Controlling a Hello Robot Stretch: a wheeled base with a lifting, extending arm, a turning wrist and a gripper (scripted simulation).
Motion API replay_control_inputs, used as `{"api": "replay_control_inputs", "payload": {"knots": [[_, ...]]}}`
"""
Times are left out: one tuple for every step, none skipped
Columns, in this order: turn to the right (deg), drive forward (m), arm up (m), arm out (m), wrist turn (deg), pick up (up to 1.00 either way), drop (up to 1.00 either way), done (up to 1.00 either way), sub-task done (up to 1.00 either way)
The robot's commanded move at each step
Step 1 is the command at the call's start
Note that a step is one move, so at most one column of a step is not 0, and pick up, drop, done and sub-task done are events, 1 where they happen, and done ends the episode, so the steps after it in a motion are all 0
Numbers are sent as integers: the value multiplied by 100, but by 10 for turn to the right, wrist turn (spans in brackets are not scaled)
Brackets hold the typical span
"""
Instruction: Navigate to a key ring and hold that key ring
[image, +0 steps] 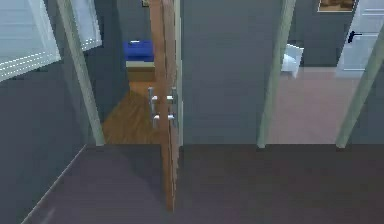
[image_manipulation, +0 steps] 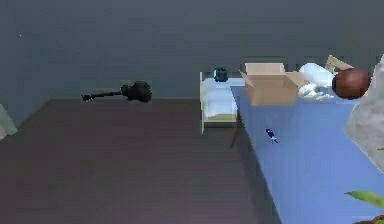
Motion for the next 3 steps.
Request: {"api": "replay_control_inputs", "payload": {"knots": [[360, 0, 0, 0, 0, 0, 0, 0, 0], [0, 100, 0, 0, 0, 0, 0, 0, 0], [0, 100, 0, 0, 0, 0, 0, 0, 0]]}}
